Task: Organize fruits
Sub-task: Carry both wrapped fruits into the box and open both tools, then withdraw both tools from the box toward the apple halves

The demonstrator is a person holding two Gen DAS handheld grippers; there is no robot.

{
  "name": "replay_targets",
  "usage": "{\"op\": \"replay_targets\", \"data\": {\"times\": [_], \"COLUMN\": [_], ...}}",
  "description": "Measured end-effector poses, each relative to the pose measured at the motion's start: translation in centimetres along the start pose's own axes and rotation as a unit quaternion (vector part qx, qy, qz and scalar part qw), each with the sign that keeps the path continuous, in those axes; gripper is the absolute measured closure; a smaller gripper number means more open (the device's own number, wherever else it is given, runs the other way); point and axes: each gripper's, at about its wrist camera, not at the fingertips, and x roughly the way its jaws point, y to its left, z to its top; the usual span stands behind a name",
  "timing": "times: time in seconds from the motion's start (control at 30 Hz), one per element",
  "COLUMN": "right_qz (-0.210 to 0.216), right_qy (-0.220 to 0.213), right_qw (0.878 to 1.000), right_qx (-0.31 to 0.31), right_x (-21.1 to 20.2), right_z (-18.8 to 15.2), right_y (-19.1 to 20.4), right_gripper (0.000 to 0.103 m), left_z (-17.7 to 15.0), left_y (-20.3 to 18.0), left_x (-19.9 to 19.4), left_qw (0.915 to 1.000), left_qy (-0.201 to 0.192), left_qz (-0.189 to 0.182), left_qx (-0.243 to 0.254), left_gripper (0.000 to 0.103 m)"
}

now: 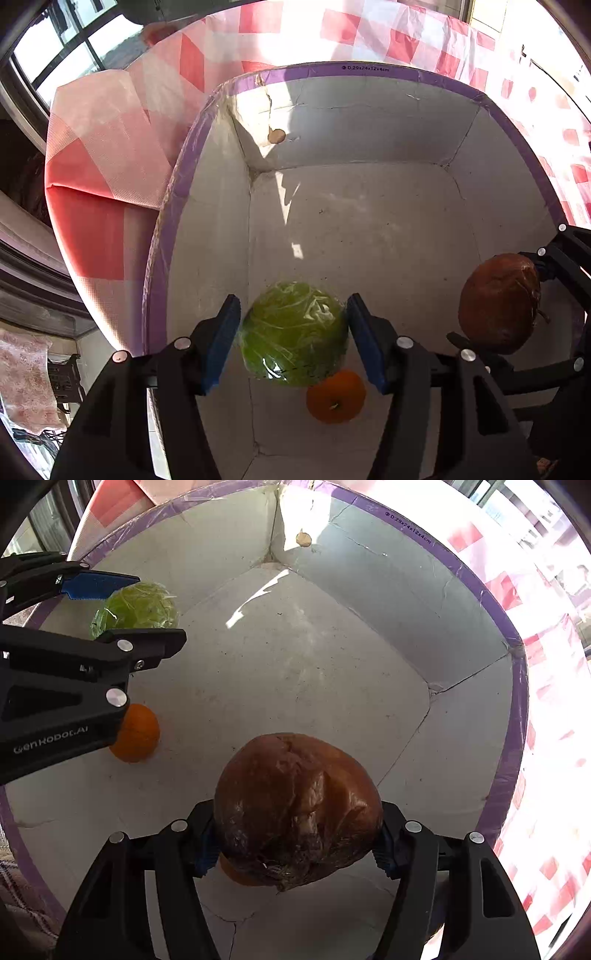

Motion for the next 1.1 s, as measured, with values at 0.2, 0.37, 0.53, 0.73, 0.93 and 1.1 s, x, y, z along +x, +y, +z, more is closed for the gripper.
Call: {"op": "replay_targets", "data": {"times": [0.2,0.37,0.53,0.73,0.93,1.1], "right_qz": [0.004,-0.002,0.007,0.023,0.018,-0.012], "right_qy": [-0.009,-0.056,-0.083,-0.134,-0.222,-0.255], "right_qw": [1.000,0.998,0.996,0.989,0.970,0.948], "right_qx": [-0.005,0.001,0.036,0.060,0.101,0.190], "right_x": [-0.1,-1.7,-3.2,-5.7,-10.2,-11.9], "right_z": [0.1,-1.0,-1.8,-3.0,-5.0,-8.3], "right_y": [0.4,-0.1,-0.8,-0.9,-2.8,-8.7], "right_gripper": [0.039,0.029,0.024,0.023,0.022,0.018], "left_z": [0.2,0.0,-0.2,-0.9,-0.9,1.6], "left_y": [-0.1,0.7,1.6,1.7,0.9,-1.7], "left_x": [-0.1,-0.7,-2.1,-3.5,-6.2,-9.0], "left_qw": [1.0000,0.9992,0.9959,0.9920,0.9852,0.9764], "left_qy": [-0.002,-0.018,-0.059,-0.094,-0.145,-0.196], "left_qz": [-0.004,-0.030,-0.060,-0.069,-0.049,-0.012], "left_qx": [0.003,-0.017,-0.033,-0.048,-0.078,-0.091], "left_gripper": [0.028,0.023,0.018,0.016,0.007,0.002]}}
